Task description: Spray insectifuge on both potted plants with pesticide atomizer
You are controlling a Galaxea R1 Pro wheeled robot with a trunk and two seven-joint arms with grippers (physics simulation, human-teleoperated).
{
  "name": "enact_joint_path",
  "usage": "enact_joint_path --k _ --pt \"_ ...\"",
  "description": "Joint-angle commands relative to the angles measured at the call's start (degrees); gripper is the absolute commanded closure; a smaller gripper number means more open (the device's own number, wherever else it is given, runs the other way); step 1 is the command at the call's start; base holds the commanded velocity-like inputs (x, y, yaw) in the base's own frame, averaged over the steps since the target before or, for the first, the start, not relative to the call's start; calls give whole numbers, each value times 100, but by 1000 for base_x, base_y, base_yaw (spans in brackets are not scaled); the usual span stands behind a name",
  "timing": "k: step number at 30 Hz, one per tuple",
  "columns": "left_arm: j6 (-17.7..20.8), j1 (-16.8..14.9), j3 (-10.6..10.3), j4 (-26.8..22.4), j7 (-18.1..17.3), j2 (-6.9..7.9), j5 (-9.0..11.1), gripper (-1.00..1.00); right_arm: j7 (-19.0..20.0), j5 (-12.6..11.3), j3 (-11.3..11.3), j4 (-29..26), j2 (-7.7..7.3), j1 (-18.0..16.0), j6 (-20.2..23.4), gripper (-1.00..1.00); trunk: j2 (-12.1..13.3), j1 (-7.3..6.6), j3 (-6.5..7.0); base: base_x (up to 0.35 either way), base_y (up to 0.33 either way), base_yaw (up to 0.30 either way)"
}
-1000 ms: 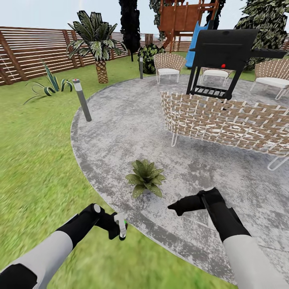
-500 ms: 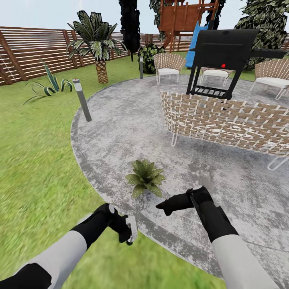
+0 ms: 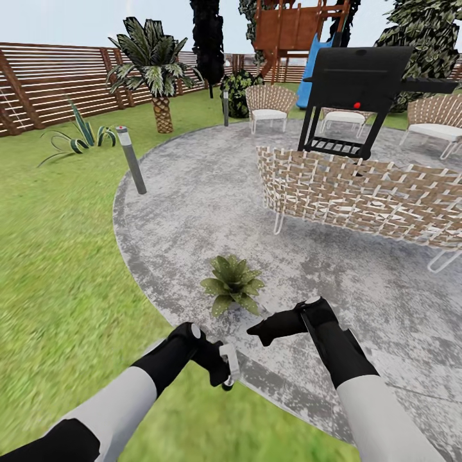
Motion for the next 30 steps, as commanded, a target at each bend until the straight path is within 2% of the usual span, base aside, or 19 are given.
enact_joint_path --k 1,3,8,18,27,30 --pt "178 -5 -4 -75 -26 -7 -8 100 39 42 -5 -8 3 -3 38 100 -2 0 -5 0 0 0" --pt "322 -8 -4 -221 -29 -12 -8 100 39 42 -5 -8 3 -3 38 100 -2 0 -5 0 0 0" --pt "393 -17 -4 -422 -231 -14 -8 100 39 42 -5 -8 3 -3 38 100 -2 0 -5 0 0 0" --pt "406 -100 -4 -483 -263 -15 -8 100 39 42 -5 -8 3 -3 38 100 -2 0 -5 0 0 0" --pt "596 -214 -4 -487 -263 -23 -2 100 39 42 -5 -8 3 -3 38 100 -2 0 -5 0 0 0" --pt "599 -249 -4 -487 -263 -26 0 100 39 42 123 -8 3 -3 38 100 -2 0 -5 0 0 0"
